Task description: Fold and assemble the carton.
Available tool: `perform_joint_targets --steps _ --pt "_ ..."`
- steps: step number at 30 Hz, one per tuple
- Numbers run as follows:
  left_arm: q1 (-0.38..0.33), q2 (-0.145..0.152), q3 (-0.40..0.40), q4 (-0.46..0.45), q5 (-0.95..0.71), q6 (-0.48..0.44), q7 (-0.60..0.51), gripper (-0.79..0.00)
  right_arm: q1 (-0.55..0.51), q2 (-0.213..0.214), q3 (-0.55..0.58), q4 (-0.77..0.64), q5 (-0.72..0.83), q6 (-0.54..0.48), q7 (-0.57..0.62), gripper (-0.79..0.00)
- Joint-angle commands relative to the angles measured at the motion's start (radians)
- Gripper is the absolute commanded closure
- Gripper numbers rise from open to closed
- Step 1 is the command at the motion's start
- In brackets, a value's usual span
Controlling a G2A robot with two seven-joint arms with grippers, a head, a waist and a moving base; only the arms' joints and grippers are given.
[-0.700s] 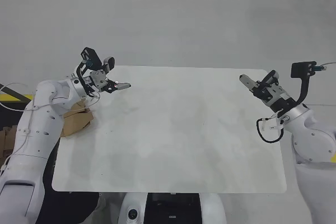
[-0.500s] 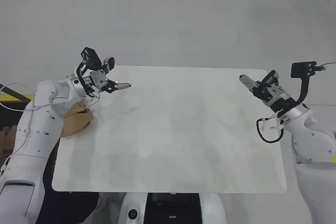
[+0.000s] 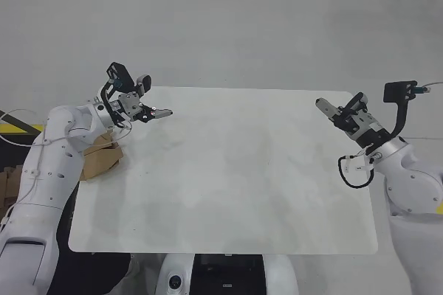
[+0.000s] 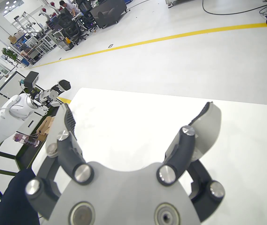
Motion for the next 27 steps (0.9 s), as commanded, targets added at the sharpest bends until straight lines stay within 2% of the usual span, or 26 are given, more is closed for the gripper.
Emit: perform_joint_targets --steps 1,8,10,14,20,21,27 --pt "0.000 0.000 0.000 0.000 0.000 0.000 0.000 -0.785 0.000 0.000 0.000 0.000 0.000 0.000 0.000 -0.784" --pt "0.000 0.000 0.000 0.000 0.000 0.000 0.000 -0.785 0.000 0.000 0.000 0.000 0.000 0.000 0.000 -0.785" --pt "0.012 0.000 -0.005 -0.006 -0.017 0.024 -0.006 -0.785 0.000 0.000 0.000 0.000 0.000 0.000 0.000 -0.785" --pt "0.016 0.005 -0.019 -0.003 -0.059 0.026 -0.091 -0.785 0.000 0.000 0.000 0.000 0.000 0.000 0.000 -0.785" --pt "0.018 0.018 -0.050 0.045 -0.273 -0.039 -0.262 -0.785 0.000 0.000 0.000 0.000 0.000 0.000 0.000 -0.785" --pt "0.018 0.023 -0.051 0.059 -0.340 -0.061 -0.319 -0.785 0.000 0.000 0.000 0.000 0.000 0.000 0.000 -0.785" --pt "0.041 0.060 -0.076 0.062 -0.634 -0.061 -0.557 -0.785 0.000 0.000 0.000 0.000 0.000 0.000 0.000 -0.785"
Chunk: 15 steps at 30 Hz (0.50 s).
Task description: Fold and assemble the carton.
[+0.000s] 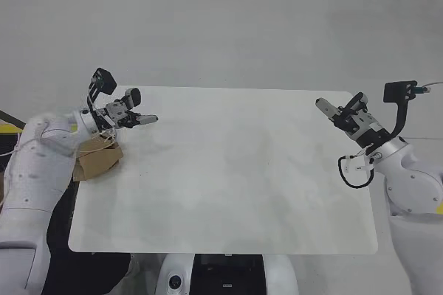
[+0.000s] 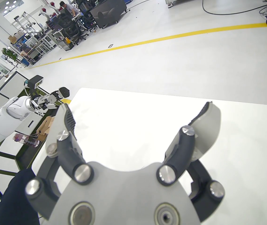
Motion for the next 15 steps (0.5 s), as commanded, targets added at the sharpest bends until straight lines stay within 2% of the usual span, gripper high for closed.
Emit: perform_joint_targets --steps 1,6,10,15 --pt "0.008 0.014 -0.013 0.006 -0.115 0.000 -0.090 -0.785 0.000 0.000 0.000 0.000 0.000 0.000 0.000 -0.785" --pt "0.018 0.049 -0.040 0.028 -0.333 0.014 -0.297 -0.785 0.000 0.000 0.000 0.000 0.000 0.000 0.000 -0.785" --pt "0.029 0.069 -0.035 0.032 -0.447 0.074 -0.357 -0.785 0.000 0.000 0.000 0.000 0.000 0.000 0.000 -0.785" --pt "0.029 0.069 -0.035 0.032 -0.447 0.074 -0.357 -0.785 0.000 0.000 0.000 0.000 0.000 0.000 0.000 -0.785"
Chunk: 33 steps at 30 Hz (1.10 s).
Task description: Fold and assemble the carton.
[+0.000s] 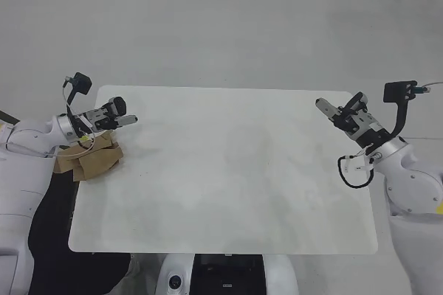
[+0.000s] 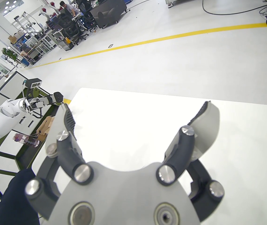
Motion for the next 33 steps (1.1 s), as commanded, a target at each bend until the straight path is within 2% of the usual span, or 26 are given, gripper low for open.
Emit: perform_joint_targets --steps 1,14,16,19,24,33 --pt "0.000 0.000 0.000 0.000 0.001 0.000 0.000 -0.785 0.000 0.000 0.000 0.000 0.000 0.000 0.000 -0.785" --pt "0.000 0.000 0.000 0.000 0.001 0.000 0.000 -0.785 0.000 0.000 0.000 0.000 0.000 0.000 0.000 -0.785" --pt "0.014 -0.001 0.002 -0.009 -0.013 0.031 0.014 -0.785 0.000 0.000 0.000 0.000 0.000 0.000 0.000 -0.785" --pt "0.024 0.007 -0.013 0.005 -0.097 0.087 -0.033 -0.785 0.000 0.000 0.000 0.000 0.000 0.000 0.000 -0.785" --pt "0.022 0.030 -0.064 0.070 -0.276 0.194 -0.194 -0.785 0.000 0.000 0.000 0.000 0.000 0.000 0.000 -0.785" --pt "0.019 0.062 -0.119 0.191 -0.343 0.263 -0.263 -0.785 0.000 0.000 0.000 0.000 0.000 0.000 0.000 -0.785"
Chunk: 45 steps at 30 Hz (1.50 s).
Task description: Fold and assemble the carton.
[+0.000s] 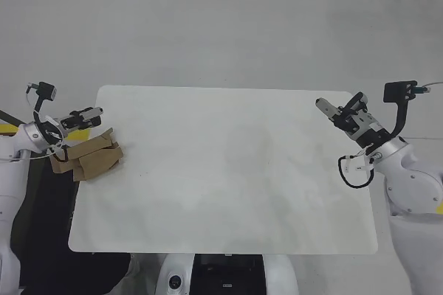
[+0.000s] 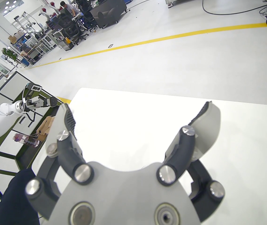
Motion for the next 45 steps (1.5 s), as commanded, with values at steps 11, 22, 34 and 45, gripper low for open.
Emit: perform_joint_targets --steps 11,22,34,45 --pt "-0.054 0.032 -0.030 0.182 0.038 -0.002 0.003 -0.785 0.000 0.000 0.000 0.000 0.000 0.000 0.000 -0.785" --pt "-0.130 0.052 -0.033 0.327 0.152 -0.010 0.028 -0.785 0.000 0.000 0.000 0.000 0.000 0.000 0.000 -0.785" --pt "-0.189 0.057 0.010 0.417 0.321 0.011 0.161 -0.785 0.000 0.000 0.000 0.000 0.000 0.000 0.000 -0.785" --pt "-0.192 0.056 0.011 0.420 0.318 0.012 0.159 -0.785 0.000 0.000 0.000 0.000 0.000 0.000 0.000 -0.785"
